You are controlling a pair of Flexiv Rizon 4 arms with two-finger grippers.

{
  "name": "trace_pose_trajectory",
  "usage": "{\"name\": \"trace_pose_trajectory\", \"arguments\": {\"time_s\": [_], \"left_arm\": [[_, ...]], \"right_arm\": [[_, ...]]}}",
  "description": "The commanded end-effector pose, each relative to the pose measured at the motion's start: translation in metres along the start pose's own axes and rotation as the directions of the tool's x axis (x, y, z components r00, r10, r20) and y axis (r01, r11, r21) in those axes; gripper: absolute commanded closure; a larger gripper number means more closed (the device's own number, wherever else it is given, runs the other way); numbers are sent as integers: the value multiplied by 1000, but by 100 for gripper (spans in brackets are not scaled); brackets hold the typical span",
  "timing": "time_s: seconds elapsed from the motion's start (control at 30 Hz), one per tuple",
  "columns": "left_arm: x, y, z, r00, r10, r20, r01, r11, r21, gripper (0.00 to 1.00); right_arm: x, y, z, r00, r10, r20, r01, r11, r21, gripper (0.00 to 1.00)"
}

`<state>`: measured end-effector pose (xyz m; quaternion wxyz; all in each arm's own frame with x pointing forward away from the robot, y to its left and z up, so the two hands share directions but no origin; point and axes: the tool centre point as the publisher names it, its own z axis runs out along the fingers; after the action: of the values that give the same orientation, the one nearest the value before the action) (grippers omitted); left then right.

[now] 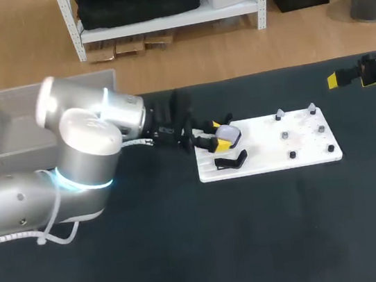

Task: Pick up each earbud case from the left stands, insert the matching earbuds, close the lid, and place the case in the box.

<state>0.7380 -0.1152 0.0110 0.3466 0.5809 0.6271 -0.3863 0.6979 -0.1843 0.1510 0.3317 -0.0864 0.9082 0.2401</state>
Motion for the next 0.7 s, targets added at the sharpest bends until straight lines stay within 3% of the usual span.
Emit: {"name": "trace_pose_trajectory", "arguments": {"time_s": [0.03,0.2,0.37,0.43,0.47,0.7], "left_arm": [[0,4,3,1000,-3,-7,4,1000,8,53],[0,4,3,1000,-5,-6,5,1000,9,62],[0,3,3,1000,-7,-6,7,1000,12,78],[-1,3,3,1000,-7,-5,7,1000,14,96],[-1,2,3,1000,-6,-5,6,1000,15,100],[-3,-1,2,1000,-5,1,5,1000,26,100]], "right_arm": [[0,-1,0,1000,-1,-1,1,1000,-1,0],[0,-1,0,1000,-1,-1,1,1000,-1,0],[0,-1,0,1000,-1,-1,1,1000,-1,0],[0,-1,0,1000,-1,-1,1,1000,-1,0],[0,-1,0,1000,-1,-1,1,1000,-1,0],[0,-1,0,1000,-1,-1,1,1000,-1,0]]}}
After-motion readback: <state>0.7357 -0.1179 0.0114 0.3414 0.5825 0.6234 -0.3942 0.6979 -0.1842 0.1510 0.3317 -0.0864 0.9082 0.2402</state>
